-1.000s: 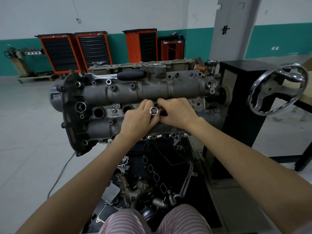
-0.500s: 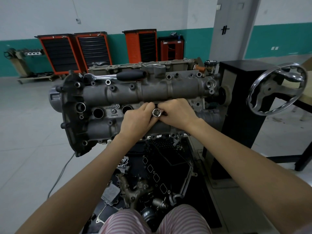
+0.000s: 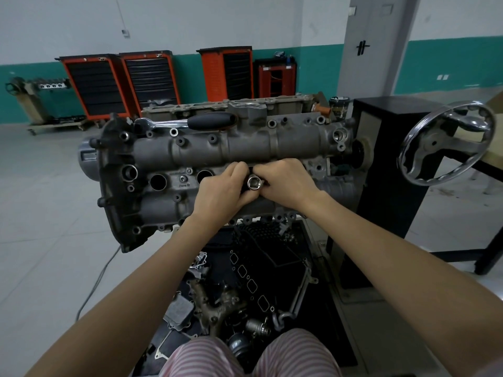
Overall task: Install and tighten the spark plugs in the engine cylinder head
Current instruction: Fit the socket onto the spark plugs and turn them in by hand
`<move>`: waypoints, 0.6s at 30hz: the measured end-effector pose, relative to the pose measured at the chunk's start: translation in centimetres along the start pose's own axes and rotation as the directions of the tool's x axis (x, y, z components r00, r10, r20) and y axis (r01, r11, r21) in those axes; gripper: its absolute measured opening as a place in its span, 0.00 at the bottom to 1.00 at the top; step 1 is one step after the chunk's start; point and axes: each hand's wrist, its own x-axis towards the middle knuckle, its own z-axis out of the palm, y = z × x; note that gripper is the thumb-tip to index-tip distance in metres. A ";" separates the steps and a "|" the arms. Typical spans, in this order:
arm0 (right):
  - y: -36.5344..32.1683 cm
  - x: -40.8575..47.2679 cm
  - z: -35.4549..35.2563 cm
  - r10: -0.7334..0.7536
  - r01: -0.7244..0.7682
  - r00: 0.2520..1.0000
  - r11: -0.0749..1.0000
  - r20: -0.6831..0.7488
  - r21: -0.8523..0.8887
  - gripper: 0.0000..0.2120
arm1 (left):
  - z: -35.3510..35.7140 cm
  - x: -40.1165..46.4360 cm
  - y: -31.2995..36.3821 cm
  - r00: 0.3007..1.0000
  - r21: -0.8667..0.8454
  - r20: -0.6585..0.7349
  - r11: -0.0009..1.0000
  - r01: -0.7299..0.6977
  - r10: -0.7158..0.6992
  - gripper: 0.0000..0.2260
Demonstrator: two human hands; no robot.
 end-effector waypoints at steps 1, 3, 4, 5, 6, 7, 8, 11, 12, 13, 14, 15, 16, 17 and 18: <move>0.0 0.0 0.0 0.000 0.000 1.000 1.000 -0.004 0.003 0.06 | 0.1 0.0 -0.1 1.000 0.010 -0.002 1.000 -0.003 0.003 0.15; 0.0 0.0 0.0 0.006 -0.006 1.000 1.000 0.010 0.002 0.08 | 0.0 0.0 -0.1 1.000 0.033 0.000 0.999 -0.011 0.011 0.15; 0.0 0.0 0.0 0.010 -0.010 1.000 1.000 0.021 -0.002 0.07 | 0.0 0.0 0.0 1.000 0.036 -0.001 0.999 -0.011 0.011 0.15; 0.0 0.0 0.0 0.017 -0.017 0.999 1.000 0.036 -0.007 0.06 | -0.1 0.0 0.1 1.000 0.030 -0.004 1.000 -0.010 0.010 0.15; 0.1 0.0 0.0 0.025 -0.025 0.998 1.000 0.056 -0.014 0.06 | -0.2 0.0 0.2 1.000 0.016 -0.006 1.000 -0.008 0.008 0.15; 0.1 0.0 0.1 0.031 -0.029 0.997 0.999 0.075 -0.025 0.06 | -0.3 0.1 0.3 1.000 0.000 -0.005 1.000 -0.006 0.006 0.15; 0.2 0.0 0.1 0.032 -0.029 0.996 0.999 0.087 -0.037 0.08 | -0.5 0.1 0.4 1.000 -0.013 0.001 1.000 -0.003 0.003 0.15; 0.3 0.0 0.3 0.025 -0.020 0.996 0.998 0.084 -0.060 0.11 | -0.8 0.0 0.7 1.000 -0.040 0.017 0.999 0.021 -0.020 0.16; 0.3 -0.1 0.3 0.016 -0.011 0.996 0.998 0.082 -0.062 0.11 | -0.8 0.0 0.8 0.999 -0.049 0.021 0.998 0.027 -0.026 0.16; 0.3 -0.1 0.4 0.004 0.001 0.997 0.998 0.079 -0.063 0.10 | -0.8 0.0 0.8 0.999 -0.056 0.023 0.998 0.026 -0.025 0.15; 0.3 -0.1 0.3 -0.006 0.010 0.997 0.998 0.072 -0.061 0.09 | -0.8 0.0 0.8 1.000 -0.060 0.021 0.998 0.018 -0.017 0.15; 0.3 -0.1 0.3 -0.011 0.014 0.998 0.998 0.062 -0.055 0.08 | -0.7 0.0 0.7 1.000 -0.060 0.016 0.998 0.006 -0.005 0.12; 0.3 -0.1 0.2 -0.010 0.012 0.999 0.999 0.053 -0.046 0.07 | -0.6 -0.1 0.6 1.000 -0.057 0.006 0.998 -0.006 0.006 0.10; 0.3 -0.1 0.1 -0.005 0.007 0.999 0.999 0.050 -0.035 0.07 | -0.4 -0.1 0.5 1.000 -0.050 -0.006 0.999 -0.010 0.010 0.10; 0.2 -0.1 0.0 -0.002 0.003 0.999 1.000 0.051 -0.024 0.07 | -0.3 -0.1 0.3 1.000 -0.041 -0.014 0.999 -0.010 0.009 0.11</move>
